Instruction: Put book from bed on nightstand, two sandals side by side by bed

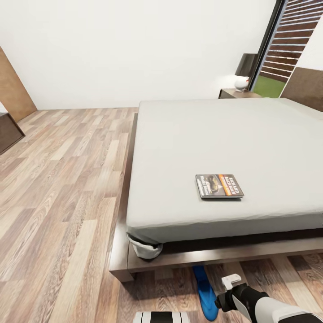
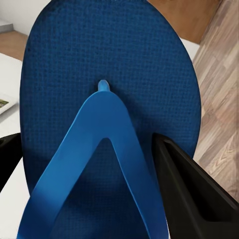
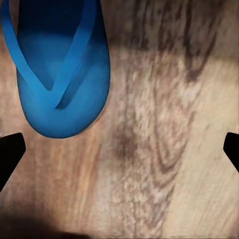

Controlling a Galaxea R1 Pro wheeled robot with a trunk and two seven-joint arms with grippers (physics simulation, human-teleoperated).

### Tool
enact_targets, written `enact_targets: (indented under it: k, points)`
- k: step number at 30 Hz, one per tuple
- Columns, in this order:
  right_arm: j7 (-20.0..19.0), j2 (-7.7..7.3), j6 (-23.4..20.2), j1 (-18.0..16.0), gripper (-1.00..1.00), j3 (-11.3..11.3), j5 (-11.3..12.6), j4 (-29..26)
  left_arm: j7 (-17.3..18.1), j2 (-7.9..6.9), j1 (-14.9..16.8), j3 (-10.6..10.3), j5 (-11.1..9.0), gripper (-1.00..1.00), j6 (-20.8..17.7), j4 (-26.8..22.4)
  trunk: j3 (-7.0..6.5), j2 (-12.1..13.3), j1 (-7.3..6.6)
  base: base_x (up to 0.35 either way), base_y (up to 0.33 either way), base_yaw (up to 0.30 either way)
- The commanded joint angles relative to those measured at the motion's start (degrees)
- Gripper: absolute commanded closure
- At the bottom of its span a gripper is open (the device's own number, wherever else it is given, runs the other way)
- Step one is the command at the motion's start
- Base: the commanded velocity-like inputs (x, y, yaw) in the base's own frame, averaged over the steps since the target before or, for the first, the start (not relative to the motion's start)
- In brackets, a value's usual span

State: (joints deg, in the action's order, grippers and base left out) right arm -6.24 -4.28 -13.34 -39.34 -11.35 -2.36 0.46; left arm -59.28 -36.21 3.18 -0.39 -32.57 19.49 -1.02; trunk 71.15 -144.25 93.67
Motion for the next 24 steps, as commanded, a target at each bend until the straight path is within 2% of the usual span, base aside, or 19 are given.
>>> enact_targets:
  k: [1,3,7,13,24]
  points:
    - [-0.3,-0.03,-0.1,0.0,-1.0,-0.3,-0.3,0.4,-0.1,0.0,0.0,-0.1,-0.1,1.0,0.1,0.0,0.04,0.0,-0.01,0.0,0.0,0.0]
    - [-0.3,-0.06,-0.1,0.0,-1.0,-0.3,-0.3,0.8,-0.1,0.0,0.0,-0.3,-0.1,1.0,0.1,0.0,0.04,0.0,-0.01,0.0,0.0,0.0]
    - [-0.3,-0.09,-0.2,0.4,-1.0,-0.3,-0.3,1.4,0.0,0.0,0.0,-1.0,-0.2,1.0,0.1,0.0,-0.85,0.0,-0.12,0.0,0.0,0.0]
    - [-0.3,0.12,-1.3,1.9,-1.0,-0.4,-0.3,1.7,0.0,0.0,0.0,-1.5,-0.2,1.0,0.1,0.0,-0.85,0.0,-0.12,0.0,0.0,0.0]
    - [-0.3,0.22,-2.5,4.2,-1.0,-0.4,-0.3,1.7,0.6,0.0,0.0,-1.7,-0.1,1.0,0.1,0.0,-3.28,0.2,-0.4,0.0,0.0,0.0]
